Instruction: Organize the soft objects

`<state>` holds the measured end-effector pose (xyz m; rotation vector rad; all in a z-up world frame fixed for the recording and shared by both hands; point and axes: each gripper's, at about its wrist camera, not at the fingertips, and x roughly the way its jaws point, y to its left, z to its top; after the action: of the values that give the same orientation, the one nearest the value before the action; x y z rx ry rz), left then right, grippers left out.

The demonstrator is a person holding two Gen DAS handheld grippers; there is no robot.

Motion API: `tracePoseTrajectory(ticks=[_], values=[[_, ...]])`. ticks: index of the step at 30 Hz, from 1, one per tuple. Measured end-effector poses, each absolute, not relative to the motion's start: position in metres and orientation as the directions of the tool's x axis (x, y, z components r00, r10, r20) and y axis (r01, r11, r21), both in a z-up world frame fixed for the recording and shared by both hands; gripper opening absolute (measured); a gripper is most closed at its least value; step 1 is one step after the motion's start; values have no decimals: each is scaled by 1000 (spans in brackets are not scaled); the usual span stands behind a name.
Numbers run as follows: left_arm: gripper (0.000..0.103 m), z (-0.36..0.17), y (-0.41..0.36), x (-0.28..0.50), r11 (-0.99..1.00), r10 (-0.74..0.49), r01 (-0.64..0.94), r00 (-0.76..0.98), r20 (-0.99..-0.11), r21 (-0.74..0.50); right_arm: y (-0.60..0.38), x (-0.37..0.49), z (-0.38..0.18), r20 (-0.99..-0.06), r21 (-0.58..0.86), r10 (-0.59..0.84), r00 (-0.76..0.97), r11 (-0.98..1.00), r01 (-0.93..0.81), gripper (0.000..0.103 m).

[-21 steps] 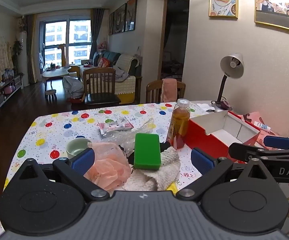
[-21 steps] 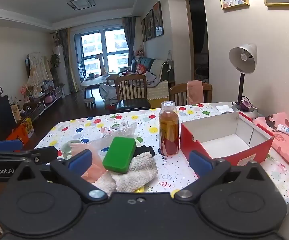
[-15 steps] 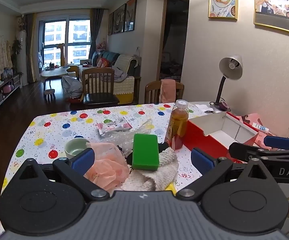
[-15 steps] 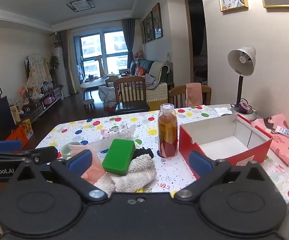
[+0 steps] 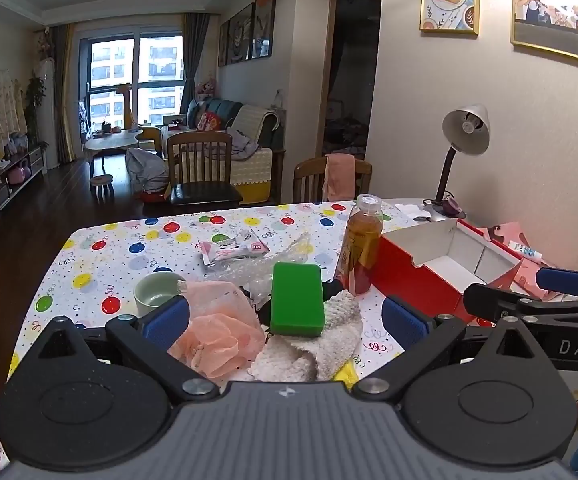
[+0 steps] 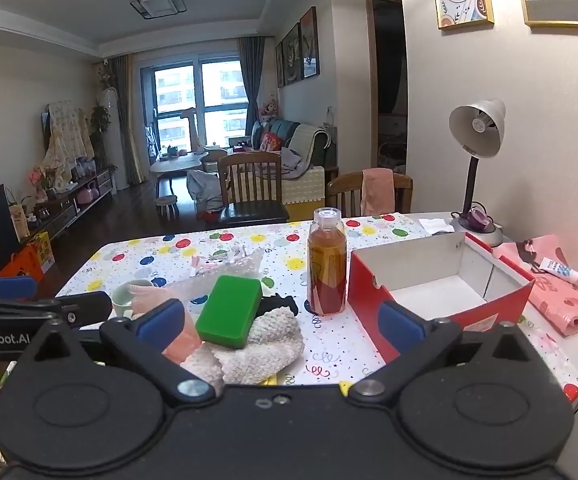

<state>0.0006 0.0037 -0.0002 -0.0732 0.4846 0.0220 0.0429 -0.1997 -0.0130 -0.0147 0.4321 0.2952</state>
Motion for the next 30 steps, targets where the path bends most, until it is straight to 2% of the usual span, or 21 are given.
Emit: tracePoseTrajectory(ticks=[30], values=[[103,4,5,-7,996,17,-53,891,-454,-67,-199,42,-15,-417,57,286,863,956,-289,103]])
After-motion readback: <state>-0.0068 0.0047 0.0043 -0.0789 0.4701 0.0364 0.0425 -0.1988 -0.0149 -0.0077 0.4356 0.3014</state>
